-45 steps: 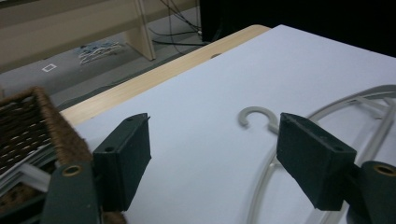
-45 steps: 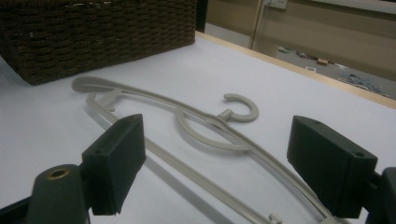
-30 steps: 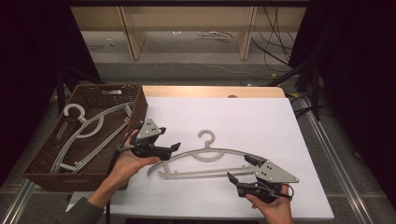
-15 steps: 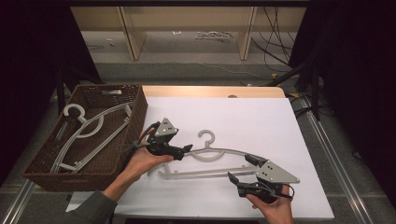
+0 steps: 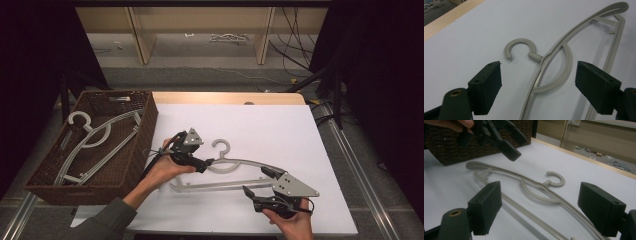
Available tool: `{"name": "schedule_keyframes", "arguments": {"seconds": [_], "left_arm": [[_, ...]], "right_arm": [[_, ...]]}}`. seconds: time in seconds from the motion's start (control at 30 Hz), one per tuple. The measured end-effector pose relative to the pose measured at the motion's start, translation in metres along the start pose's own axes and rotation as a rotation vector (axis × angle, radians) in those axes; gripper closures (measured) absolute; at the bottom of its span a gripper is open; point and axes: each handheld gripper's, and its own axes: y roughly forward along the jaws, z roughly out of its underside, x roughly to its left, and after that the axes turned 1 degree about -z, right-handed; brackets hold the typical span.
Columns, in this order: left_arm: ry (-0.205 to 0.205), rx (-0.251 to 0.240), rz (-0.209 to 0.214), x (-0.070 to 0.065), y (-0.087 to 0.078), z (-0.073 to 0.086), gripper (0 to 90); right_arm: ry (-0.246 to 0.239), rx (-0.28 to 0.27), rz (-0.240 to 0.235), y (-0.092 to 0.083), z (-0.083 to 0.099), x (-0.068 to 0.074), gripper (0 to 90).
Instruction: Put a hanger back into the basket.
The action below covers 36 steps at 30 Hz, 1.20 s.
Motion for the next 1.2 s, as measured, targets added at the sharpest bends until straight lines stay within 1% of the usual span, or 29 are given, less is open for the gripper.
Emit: {"name": "schedule_keyframes", "arguments": {"seconds": [0.03, 0.07, 0.1, 0.17, 0.23, 0.27, 0.3, 0.33, 0.37, 0.4, 0.43, 0.47, 0.5, 0.6, 0.63, 0.67, 0.7, 0.73, 0.77, 0.8, 0.83, 0.87, 0.9, 0.97, 1.03, 1.1, 1.13, 1.17, 1.2], "left_arm": [[0.004, 0.001, -0.001, 0.001, 0.002, -0.001, 21.2], [-0.005, 0.006, -0.004, 0.002, 0.004, -0.001, 21.2], [-0.001, 0.01, 0.002, 0.003, 0.007, -0.003, 21.3], [0.001, 0.025, 0.007, 0.005, 0.013, -0.004, 21.7], [-0.004, 0.051, 0.017, 0.006, 0.021, -0.006, 23.3], [-0.008, 0.068, 0.016, 0.007, 0.025, -0.007, 23.6], [-0.007, 0.079, 0.022, 0.008, 0.029, -0.008, 25.0], [-0.009, 0.09, 0.022, 0.008, 0.031, -0.009, 27.3], [-0.012, 0.11, 0.033, 0.008, 0.036, -0.01, 27.7], [-0.013, 0.12, 0.041, 0.008, 0.039, -0.011, 27.7], [0.002, 0.14, 0.054, 0.008, 0.043, -0.011, 27.8], [0.011, 0.153, 0.059, 0.008, 0.046, -0.011, 27.6], [0.019, 0.171, 0.069, 0.008, 0.05, -0.011, 27.3], [0.031, 0.187, 0.069, 0.008, 0.058, -0.011, 27.1], [0.058, 0.204, 0.075, 0.008, 0.06, -0.011, 27.5], [0.066, 0.215, 0.081, 0.008, 0.062, -0.011, 28.0], [0.065, 0.227, 0.081, 0.008, 0.064, -0.011, 28.0], [0.066, 0.229, 0.081, 0.008, 0.066, -0.011, 28.5], [0.064, 0.245, 0.084, 0.008, 0.068, -0.012, 29.1], [0.06, 0.243, 0.089, 0.009, 0.069, -0.011, 29.8], [0.06, 0.254, 0.1, 0.01, 0.071, -0.011, 30.6], [0.056, 0.256, 0.102, 0.01, 0.072, -0.011, 33.2], [0.053, 0.266, 0.1, 0.01, 0.074, -0.011, 34.0], [0.055, 0.275, 0.106, 0.011, 0.078, -0.01, 37.6], [0.042, 0.282, 0.112, 0.01, 0.081, -0.009, 39.0], [0.053, 0.303, 0.13, 0.01, 0.083, -0.009, 43.9], [0.076, 0.324, 0.136, 0.011, 0.083, -0.009, 46.1], [0.081, 0.343, 0.139, 0.009, 0.084, -0.009, 47.9], [0.095, 0.355, 0.134, 0.008, 0.085, -0.01, 50.4]], "right_arm": [[0.003, 0.002, -0.001, 0.0, 0.0, 0.001, 20.2], [0.004, -0.01, -0.008, 0.001, 0.0, 0.001, 20.2], [0.002, 0.001, -0.004, 0.0, 0.0, 0.001, 20.2], [0.003, -0.004, -0.009, 0.0, 0.0, 0.001, 20.2], [0.001, -0.001, 0.0, -0.001, 0.0, 0.0, 20.2], [0.018, -0.001, -0.001, -0.001, 0.0, 0.001, 20.2], [0.005, -0.011, 0.005, -0.001, 0.0, 0.0, 20.2], [0.005, -0.005, -0.001, -0.001, 0.0, -0.001, 20.2], [0.005, -0.004, -0.005, -0.001, 0.0, 0.0, 20.3], [0.019, 0.0, -0.008, -0.001, 0.0, 0.001, 20.2], [0.006, -0.012, 0.0, -0.001, 0.0, 0.0, 20.3], [0.005, -0.011, -0.006, -0.001, -0.001, 0.0, 20.2], [0.005, -0.024, -0.009, 0.0, -0.001, 0.0, 20.2], [0.003, -0.008, -0.007, -0.002, -0.001, 0.0, 20.2], [0.002, -0.005, -0.007, -0.002, -0.001, 0.0, 20.2], [-0.004, -0.015, 0.0, -0.002, -0.001, 0.0, 20.2], [-0.003, -0.017, 0.0, -0.002, -0.002, 0.001, 20.3], [-0.006, -0.016, -0.001, -0.001, -0.002, 0.001, 20.2], [-0.003, -0.013, -0.009, -0.001, -0.001, 0.001, 20.2], [0.007, 0.005, -0.012, -0.002, -0.001, 0.001, 20.3], [-0.002, -0.008, -0.005, -0.001, -0.001, 0.001, 20.2], [0.0, -0.007, -0.007, -0.001, -0.001, 0.001, 20.2], [-0.002, -0.003, -0.01, -0.001, -0.001, 0.001, 20.3], [-0.006, -0.004, -0.011, -0.001, -0.001, 0.001, 20.3], [0.002, -0.007, -0.01, -0.002, -0.001, 0.001, 20.3], [0.001, -0.01, -0.01, -0.001, -0.001, 0.001, 20.3], [0.0, -0.004, -0.011, -0.001, -0.001, 0.001, 20.3], [-0.004, 0.001, -0.011, -0.002, -0.001, 0.001, 20.3], [-0.003, -0.008, -0.01, -0.001, -0.001, 0.001, 20.3]]}}
